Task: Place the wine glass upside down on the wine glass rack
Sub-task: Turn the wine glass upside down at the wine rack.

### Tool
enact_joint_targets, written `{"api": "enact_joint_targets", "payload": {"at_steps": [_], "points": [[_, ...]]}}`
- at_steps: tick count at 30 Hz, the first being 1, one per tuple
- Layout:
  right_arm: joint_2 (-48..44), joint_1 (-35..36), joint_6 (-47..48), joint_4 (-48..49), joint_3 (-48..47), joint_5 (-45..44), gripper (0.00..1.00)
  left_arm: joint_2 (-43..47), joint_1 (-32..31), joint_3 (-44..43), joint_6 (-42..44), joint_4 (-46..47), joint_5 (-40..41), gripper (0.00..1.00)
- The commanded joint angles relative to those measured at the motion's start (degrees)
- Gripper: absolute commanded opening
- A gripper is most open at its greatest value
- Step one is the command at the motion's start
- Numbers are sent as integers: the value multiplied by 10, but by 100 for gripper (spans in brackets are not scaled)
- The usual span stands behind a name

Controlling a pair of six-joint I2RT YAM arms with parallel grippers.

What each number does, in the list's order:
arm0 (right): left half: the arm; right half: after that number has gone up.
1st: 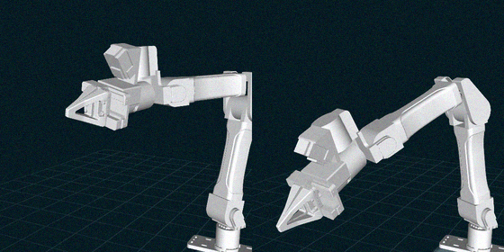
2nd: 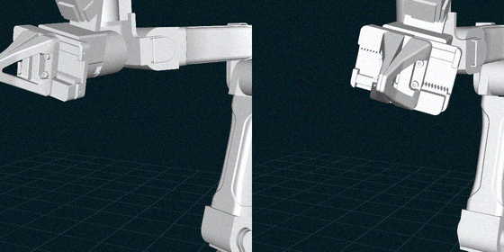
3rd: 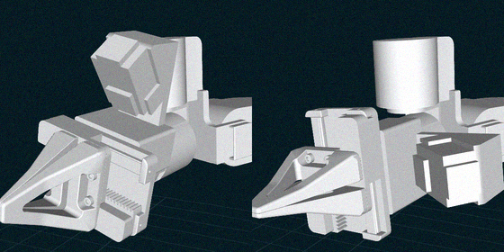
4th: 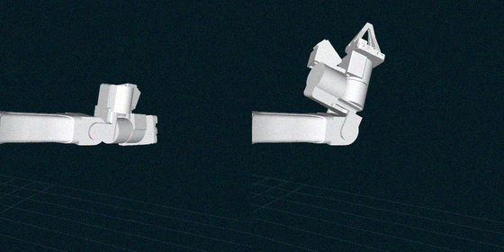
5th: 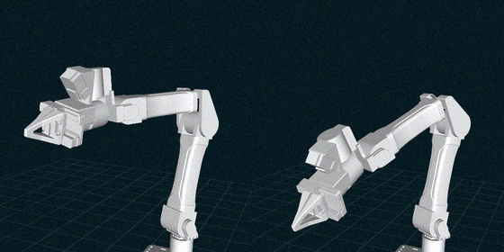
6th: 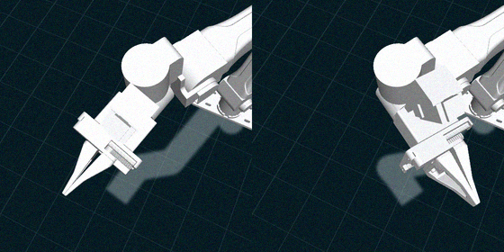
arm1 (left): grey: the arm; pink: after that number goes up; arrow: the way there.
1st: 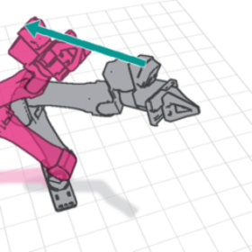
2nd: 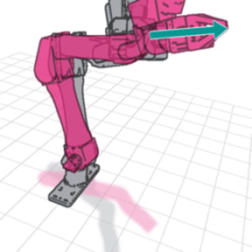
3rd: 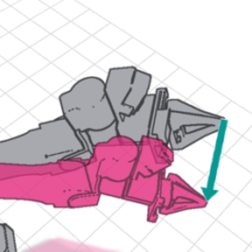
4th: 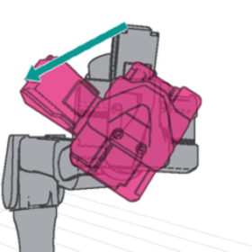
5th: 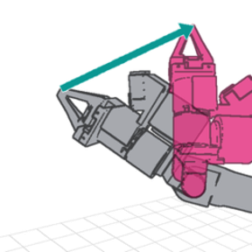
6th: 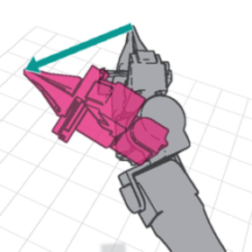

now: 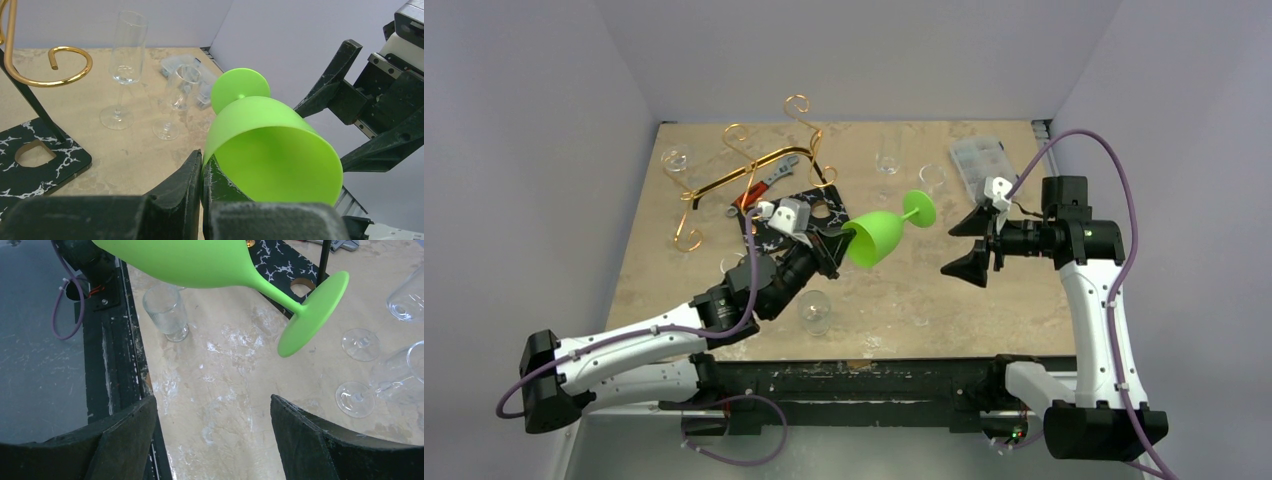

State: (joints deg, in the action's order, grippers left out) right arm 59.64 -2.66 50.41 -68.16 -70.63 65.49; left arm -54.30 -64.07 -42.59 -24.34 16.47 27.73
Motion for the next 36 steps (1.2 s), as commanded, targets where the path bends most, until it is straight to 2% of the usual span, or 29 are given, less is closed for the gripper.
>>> {"api": "enact_joint_targets", "payload": {"at_steps": [1, 23, 27, 36], "points": [[0, -1, -20, 25, 4, 7, 81, -3, -6, -2, 8, 45, 8, 0], [4, -2, -115, 106, 27, -12, 79, -34, -16, -8, 4, 69, 18, 0], [16, 7, -163, 140, 16, -17, 78, -48, -22, -19, 4, 70, 23, 0], [26, 47, -271, 221, -10, -93, 78, -76, -43, -46, 12, 77, 76, 0]]}}
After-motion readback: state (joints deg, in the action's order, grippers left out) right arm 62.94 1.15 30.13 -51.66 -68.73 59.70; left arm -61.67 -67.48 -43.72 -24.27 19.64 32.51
